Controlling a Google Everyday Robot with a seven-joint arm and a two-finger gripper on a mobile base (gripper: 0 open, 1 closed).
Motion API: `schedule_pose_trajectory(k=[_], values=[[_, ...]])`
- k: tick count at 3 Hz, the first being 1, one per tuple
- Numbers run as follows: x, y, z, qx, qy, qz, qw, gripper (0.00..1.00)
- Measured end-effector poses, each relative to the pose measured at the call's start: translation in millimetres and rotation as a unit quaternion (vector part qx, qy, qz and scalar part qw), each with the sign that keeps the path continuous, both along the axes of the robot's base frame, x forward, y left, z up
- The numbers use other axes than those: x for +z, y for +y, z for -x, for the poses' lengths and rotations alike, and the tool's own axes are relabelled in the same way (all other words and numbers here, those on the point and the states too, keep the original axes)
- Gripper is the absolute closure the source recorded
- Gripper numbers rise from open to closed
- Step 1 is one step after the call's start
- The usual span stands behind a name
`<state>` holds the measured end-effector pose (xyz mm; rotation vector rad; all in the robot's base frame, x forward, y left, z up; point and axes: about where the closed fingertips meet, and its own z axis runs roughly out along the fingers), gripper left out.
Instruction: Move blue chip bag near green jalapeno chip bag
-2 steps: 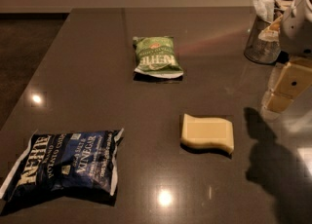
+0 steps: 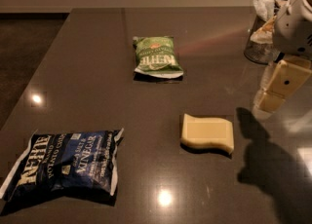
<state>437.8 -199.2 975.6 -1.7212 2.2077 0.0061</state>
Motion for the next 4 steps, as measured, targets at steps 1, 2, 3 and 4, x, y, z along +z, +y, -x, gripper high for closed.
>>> schedule_pose_trajectory(k=[1, 2, 3, 4], values=[[-3.8, 41.1, 7.6, 0.026, 0.011, -0.068, 0.9973, 0.0], [-5.7, 93.6, 23.6, 0.062, 0.009, -0.133, 0.9891, 0.0], [-17.3, 147.6, 40.2, 0.088, 0.004, -0.165, 0.9824, 0.0], [-43.2, 220.0, 62.6, 0.132, -0.001, -0.155, 0.979, 0.0]])
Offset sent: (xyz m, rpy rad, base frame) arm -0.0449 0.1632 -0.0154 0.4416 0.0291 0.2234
